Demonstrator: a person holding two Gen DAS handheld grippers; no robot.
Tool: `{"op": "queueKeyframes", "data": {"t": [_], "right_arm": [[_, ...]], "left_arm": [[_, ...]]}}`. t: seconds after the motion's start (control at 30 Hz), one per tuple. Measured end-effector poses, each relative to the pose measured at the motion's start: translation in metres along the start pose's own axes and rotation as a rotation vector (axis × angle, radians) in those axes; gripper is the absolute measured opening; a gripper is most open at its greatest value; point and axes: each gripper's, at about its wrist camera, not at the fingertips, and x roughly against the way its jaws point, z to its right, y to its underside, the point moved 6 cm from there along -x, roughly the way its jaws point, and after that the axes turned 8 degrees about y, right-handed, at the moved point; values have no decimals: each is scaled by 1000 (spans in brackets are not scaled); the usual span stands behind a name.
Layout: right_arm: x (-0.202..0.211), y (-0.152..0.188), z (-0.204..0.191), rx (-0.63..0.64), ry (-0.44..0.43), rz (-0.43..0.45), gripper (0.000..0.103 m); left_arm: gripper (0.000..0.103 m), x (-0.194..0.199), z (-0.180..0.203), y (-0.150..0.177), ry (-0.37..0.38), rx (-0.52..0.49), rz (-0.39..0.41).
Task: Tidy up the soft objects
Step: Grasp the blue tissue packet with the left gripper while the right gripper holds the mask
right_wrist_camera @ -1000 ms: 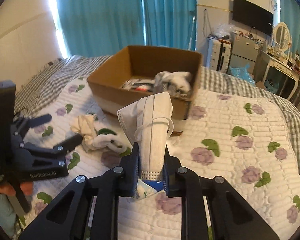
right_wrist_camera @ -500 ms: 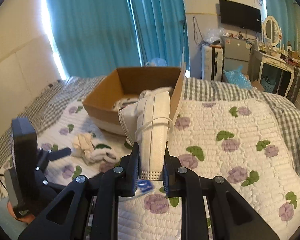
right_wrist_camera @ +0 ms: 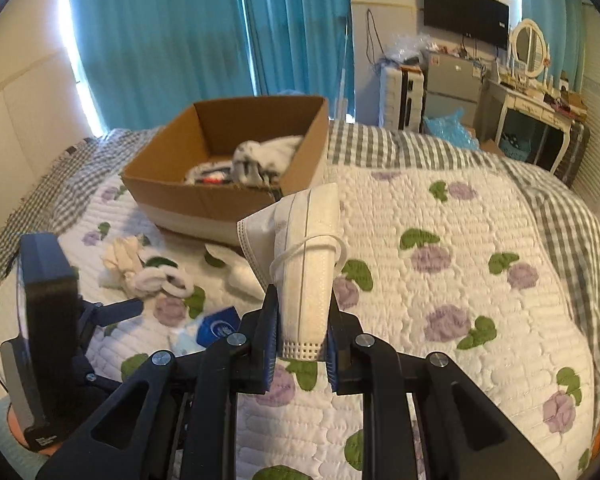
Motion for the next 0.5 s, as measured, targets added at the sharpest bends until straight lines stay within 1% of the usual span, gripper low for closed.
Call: {"op": "queueKeyframes", "data": {"t": [0.07, 0.1, 0.13, 0.17, 0.2, 0.23, 0.33, 0.5], "right_arm": [[-6, 4, 1, -2, 1, -20, 19], [-9, 6, 2, -2, 2, -30, 19], [-11, 7, 2, -2, 3, -34, 19], [-12, 8, 2, -1, 3, -38, 19], [-13, 8, 2, 0, 3, -40, 19], [-12, 8, 1, 0, 3, -39, 19], [-13, 8, 1, -2, 0, -40, 19], [-7, 7, -3, 2, 16, -31, 19]], "left_arm": [[95, -11, 3, 2, 16, -2, -31], [85, -18, 5, 3, 32, -1, -46], [78, -21, 6, 3, 39, 0, -55], [76, -26, 7, 4, 44, 0, -66], [69, -30, 8, 5, 47, 0, -82], [65, -34, 9, 7, 52, 0, -95], [61, -30, 14, 8, 65, -18, -74], [59, -11, 16, 9, 57, -21, -28]]}}
